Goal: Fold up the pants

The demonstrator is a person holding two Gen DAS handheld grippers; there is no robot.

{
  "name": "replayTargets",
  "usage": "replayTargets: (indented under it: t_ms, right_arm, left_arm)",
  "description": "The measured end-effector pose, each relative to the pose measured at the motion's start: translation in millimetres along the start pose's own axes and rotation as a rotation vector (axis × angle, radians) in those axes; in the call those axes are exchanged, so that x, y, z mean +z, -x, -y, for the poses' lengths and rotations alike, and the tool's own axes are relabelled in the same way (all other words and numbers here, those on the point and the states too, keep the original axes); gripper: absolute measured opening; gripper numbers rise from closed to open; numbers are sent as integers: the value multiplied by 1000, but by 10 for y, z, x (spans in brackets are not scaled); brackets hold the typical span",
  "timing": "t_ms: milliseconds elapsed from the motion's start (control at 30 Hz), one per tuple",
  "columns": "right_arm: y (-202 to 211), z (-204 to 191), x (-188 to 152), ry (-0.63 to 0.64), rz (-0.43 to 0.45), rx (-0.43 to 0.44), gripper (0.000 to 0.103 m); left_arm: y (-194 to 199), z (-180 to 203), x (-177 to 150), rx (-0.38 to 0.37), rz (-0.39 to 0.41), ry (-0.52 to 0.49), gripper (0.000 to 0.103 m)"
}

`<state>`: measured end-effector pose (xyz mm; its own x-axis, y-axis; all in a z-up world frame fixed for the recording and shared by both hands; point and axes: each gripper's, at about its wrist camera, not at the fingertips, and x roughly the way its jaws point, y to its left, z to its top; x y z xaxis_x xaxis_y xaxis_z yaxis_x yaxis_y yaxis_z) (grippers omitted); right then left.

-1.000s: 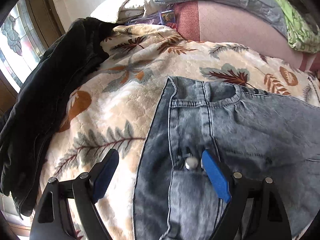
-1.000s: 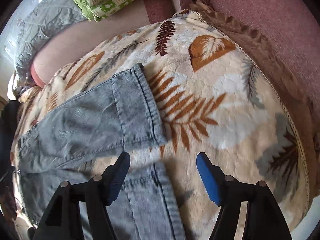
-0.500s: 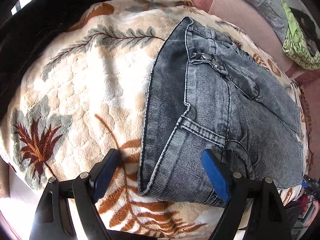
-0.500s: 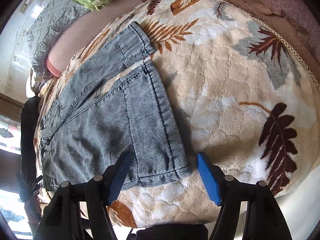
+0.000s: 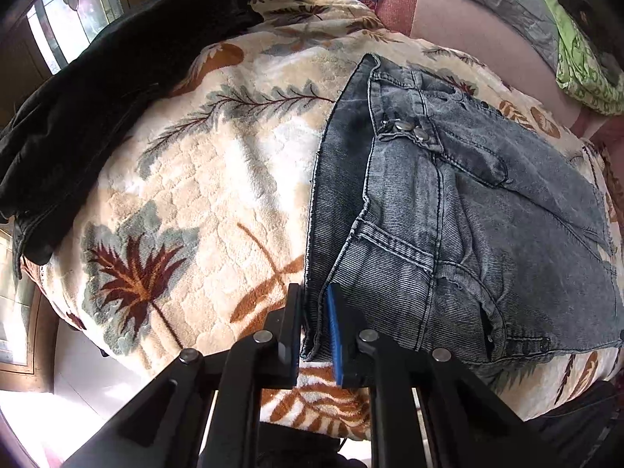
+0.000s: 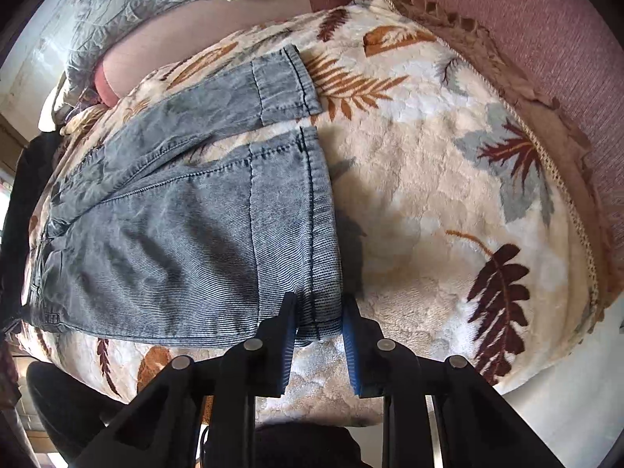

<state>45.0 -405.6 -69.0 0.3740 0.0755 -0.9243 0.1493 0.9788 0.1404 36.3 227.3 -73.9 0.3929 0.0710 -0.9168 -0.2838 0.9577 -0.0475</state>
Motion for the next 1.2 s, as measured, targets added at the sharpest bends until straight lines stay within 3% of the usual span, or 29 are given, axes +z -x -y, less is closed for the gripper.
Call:
replayTargets:
  t_ms: [100,233,267,333,433,533,600,700,867,933,1000,1033,1100,1200]
  right_arm:
    - [105,14,-12,29,31,-21,24]
    - [-318,102,-54,32,-53,-59,38]
    - [-268,147,-51,5,-32,-45,40]
    - [-102,190,-26,-41,18,-47,55]
    - [191,178,20,-55,108,-44,57]
    - [378,60,124,-78,174,82,65]
    - [294,-47,244,-104,151,253,66]
    - [-122,-232,416,-138,34,437,66]
    - [-692,-590,624,-101,-114,598,66]
    - [-825,-573,712,-85,-89,451,63]
    - [-922,-329,778,-223,-77,485,56]
    - [-873,-251,793,-262,-46,455,56]
    - [-720,-257,817,-203,20,306,59]
    - [-772,-403,796,-104,-40,297,65]
  left_arm:
    - [142,-43,-23,-26,2,-15,11]
    - [-144,-27,-73,13,-96,-46,13]
    - [-190,-56,-101,19,-117,-42,14]
    - [-177,-94,-98,6,-114,-25,15]
    - [-10,-102,-64,40,-63,-44,14]
    - [196,-55,5,38,13,-37,15]
    - [312,44,44,1,56,-43,15]
    - [325,309,77,-49,74,-94,25]
    - [165,696,13,-122,82,-144,27]
    - [-31,761,-14,-97,50,-154,28]
    - [-287,731,-43,-44,-14,-137,28]
    - [-371,691,-58,-47,-32,-125,28]
    - [-347,641,-70,-75,-8,-108,28]
    - [-294,642,-12,-74,-26,-96,28]
